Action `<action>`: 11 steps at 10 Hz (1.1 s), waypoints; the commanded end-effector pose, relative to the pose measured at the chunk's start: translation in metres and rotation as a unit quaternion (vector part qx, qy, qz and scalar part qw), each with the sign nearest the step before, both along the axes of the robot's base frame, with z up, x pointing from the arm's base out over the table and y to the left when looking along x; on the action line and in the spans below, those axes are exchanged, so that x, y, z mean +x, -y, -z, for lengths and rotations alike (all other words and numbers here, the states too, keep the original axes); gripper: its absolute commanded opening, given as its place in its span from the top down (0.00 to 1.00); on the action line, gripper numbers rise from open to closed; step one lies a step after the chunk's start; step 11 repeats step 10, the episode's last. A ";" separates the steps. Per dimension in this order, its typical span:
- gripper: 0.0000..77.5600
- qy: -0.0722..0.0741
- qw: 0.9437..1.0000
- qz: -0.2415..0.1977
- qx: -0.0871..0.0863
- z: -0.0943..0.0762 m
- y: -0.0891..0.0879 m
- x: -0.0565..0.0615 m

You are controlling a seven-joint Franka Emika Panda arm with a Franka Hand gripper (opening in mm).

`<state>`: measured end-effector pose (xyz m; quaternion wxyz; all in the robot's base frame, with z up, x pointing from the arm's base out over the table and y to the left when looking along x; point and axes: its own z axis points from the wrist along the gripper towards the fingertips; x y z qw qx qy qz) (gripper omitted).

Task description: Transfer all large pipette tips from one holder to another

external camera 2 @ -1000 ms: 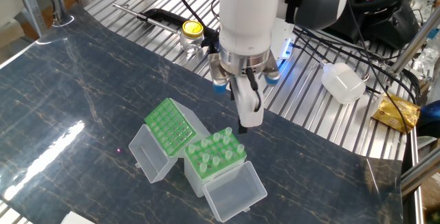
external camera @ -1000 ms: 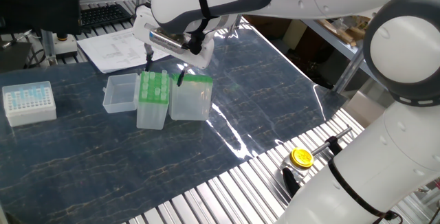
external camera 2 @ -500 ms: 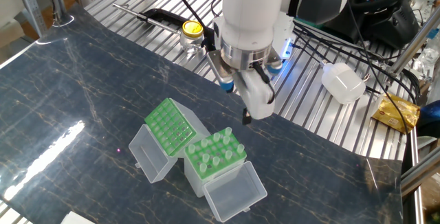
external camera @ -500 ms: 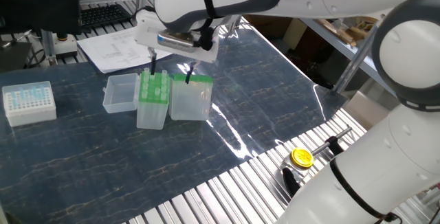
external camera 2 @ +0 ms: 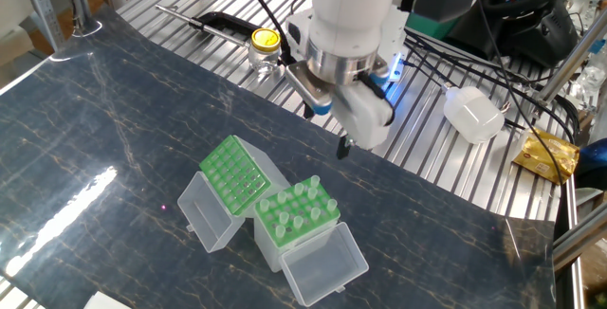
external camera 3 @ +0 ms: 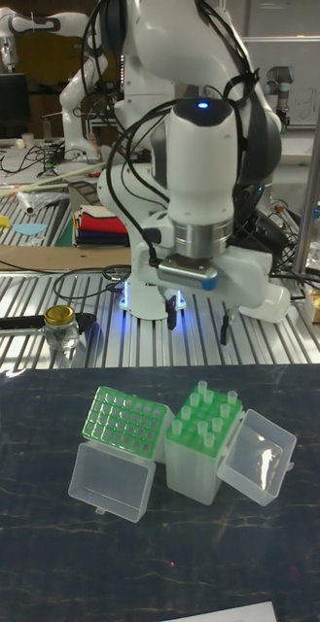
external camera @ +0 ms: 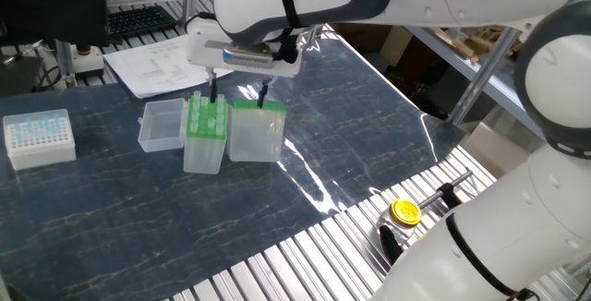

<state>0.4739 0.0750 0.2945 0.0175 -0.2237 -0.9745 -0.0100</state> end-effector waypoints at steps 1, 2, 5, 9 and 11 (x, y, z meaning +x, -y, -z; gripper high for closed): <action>0.00 0.031 0.981 -0.189 -0.028 -0.024 0.028 -0.008; 0.00 0.039 0.981 -0.188 -0.028 -0.025 0.029 -0.008; 0.00 0.044 0.981 -0.189 -0.028 -0.025 0.030 -0.009; 0.00 0.057 0.980 -0.190 -0.026 -0.027 0.033 -0.006; 0.00 0.057 0.980 -0.191 -0.026 -0.028 0.034 -0.006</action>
